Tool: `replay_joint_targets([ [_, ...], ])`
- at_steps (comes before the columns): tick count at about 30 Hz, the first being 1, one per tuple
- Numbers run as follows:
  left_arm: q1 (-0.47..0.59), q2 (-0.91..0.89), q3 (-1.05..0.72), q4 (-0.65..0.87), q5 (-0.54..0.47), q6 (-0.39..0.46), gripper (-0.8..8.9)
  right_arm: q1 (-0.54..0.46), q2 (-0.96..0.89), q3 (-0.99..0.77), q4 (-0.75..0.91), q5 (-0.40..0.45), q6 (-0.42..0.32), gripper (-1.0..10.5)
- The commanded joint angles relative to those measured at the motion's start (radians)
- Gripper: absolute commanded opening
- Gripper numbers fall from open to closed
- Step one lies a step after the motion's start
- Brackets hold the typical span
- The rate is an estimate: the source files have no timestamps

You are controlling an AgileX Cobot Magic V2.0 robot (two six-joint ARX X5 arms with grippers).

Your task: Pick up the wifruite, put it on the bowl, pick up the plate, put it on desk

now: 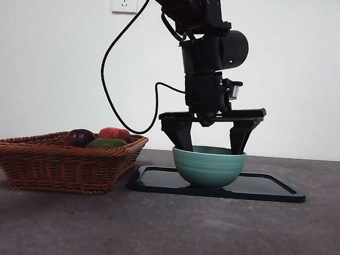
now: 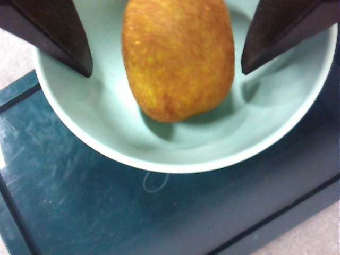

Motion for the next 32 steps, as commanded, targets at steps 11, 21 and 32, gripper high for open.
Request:
replay_joint_targets([
  [11,0.0,0.045,0.049,-0.016,-0.008,0.008,2.04,0.005,0.001,0.01,0.007,0.0,-0.01,5.5],
  [21,0.009,0.045,0.301,-0.186,-0.008,0.008,2.05,0.005,0.001,0.01,0.008,0.0,-0.01,5.5],
  [32,0.009,0.033,0.58,-0.399,-0.009,0.007,2.05,0.005,0.001,0.01,0.01,0.0,-0.01,5.5],
])
